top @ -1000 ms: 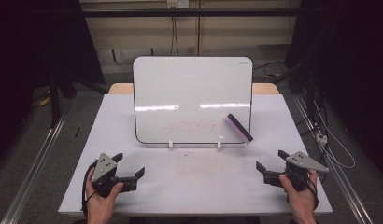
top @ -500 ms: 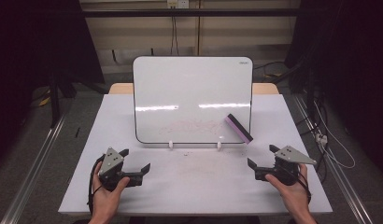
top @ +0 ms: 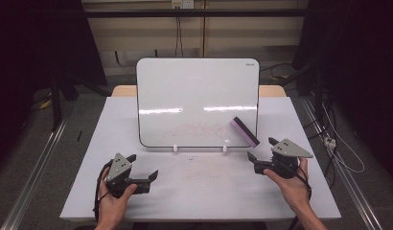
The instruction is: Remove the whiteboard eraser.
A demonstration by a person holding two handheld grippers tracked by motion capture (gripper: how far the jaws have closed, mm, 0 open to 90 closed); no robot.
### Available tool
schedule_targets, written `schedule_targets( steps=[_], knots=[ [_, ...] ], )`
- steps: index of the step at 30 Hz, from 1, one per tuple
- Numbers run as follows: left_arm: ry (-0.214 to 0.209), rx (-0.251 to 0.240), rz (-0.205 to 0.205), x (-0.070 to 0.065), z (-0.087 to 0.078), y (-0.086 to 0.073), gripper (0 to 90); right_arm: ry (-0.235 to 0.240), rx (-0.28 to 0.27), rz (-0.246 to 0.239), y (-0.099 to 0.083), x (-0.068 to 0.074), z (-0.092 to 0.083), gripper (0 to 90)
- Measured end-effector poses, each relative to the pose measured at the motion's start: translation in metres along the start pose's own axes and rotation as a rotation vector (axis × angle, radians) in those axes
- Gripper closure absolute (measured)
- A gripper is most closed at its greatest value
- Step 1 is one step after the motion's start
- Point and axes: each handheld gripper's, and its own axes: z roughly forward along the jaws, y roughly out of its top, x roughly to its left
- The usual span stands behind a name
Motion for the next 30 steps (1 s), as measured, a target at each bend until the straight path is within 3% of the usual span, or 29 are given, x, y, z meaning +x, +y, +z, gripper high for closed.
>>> schedule_targets(
  steps=[8, 12, 16, 25, 30],
  knots=[
    [0.013, 0.000, -0.009, 0.006, -0.002, -0.003, 5.3, -0.025, -0.001, -0.098, 0.012, 0.006, 0.006, 17.0],
    [0.007, 0.006, -0.013, 0.004, 0.000, -0.004, 5.3, -0.052, 0.010, -0.173, 0.019, 0.008, 0.012, 24.9],
    [0.005, 0.009, -0.003, 0.004, 0.001, -0.005, 5.3, -0.064, 0.041, -0.211, 0.020, 0.008, 0.022, 32.3],
    [0.003, 0.014, -0.009, 0.004, 0.002, -0.006, 5.3, -0.100, 0.109, -0.254, 0.015, 0.005, 0.036, 40.0],
    [0.003, 0.016, -0.001, 0.004, 0.002, -0.006, 5.3, -0.108, 0.141, -0.264, 0.009, 0.006, 0.042, 51.2]
  ],
)
